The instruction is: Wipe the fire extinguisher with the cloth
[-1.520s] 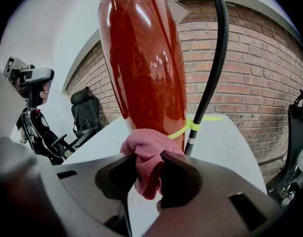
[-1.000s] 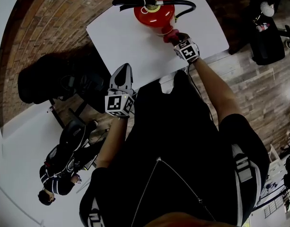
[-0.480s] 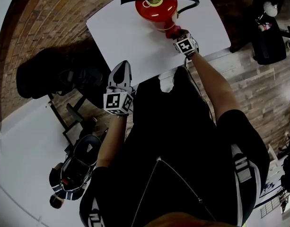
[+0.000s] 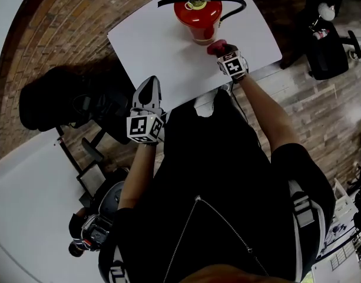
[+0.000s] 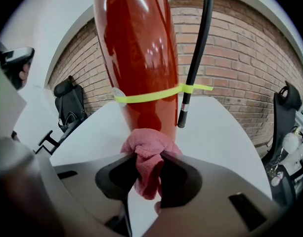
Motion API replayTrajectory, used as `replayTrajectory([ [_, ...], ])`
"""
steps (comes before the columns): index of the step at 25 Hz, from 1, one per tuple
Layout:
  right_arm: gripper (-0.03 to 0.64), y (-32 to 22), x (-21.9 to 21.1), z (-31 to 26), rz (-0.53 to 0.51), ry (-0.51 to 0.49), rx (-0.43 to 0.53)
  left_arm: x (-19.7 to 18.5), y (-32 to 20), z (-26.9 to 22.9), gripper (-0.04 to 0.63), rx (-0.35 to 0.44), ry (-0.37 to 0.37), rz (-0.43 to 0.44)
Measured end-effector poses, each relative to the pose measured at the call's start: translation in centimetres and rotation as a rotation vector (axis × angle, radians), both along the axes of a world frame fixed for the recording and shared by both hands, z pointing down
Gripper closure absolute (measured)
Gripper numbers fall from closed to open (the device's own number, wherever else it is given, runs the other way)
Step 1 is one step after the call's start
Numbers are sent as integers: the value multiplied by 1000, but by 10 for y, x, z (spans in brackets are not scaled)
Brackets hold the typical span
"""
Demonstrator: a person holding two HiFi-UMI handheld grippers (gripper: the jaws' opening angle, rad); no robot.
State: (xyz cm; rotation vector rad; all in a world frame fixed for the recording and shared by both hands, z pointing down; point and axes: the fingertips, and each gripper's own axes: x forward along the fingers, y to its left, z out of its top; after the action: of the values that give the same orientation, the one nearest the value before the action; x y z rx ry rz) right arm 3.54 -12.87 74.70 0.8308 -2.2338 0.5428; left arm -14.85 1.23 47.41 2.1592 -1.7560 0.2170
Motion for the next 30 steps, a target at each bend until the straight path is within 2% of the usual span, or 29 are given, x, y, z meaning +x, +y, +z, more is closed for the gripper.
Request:
replayTrajectory([
  [8, 502, 27, -2, -94, 76, -94, 81, -1, -9, -16, 578, 42, 21, 86],
  [19, 502, 33, -10, -236, 182, -183, 237, -6, -22, -31, 578, 88, 43, 186],
  [30, 502, 19, -35, -310, 232, -210, 323, -23, -23, -35, 578, 101, 47, 219],
])
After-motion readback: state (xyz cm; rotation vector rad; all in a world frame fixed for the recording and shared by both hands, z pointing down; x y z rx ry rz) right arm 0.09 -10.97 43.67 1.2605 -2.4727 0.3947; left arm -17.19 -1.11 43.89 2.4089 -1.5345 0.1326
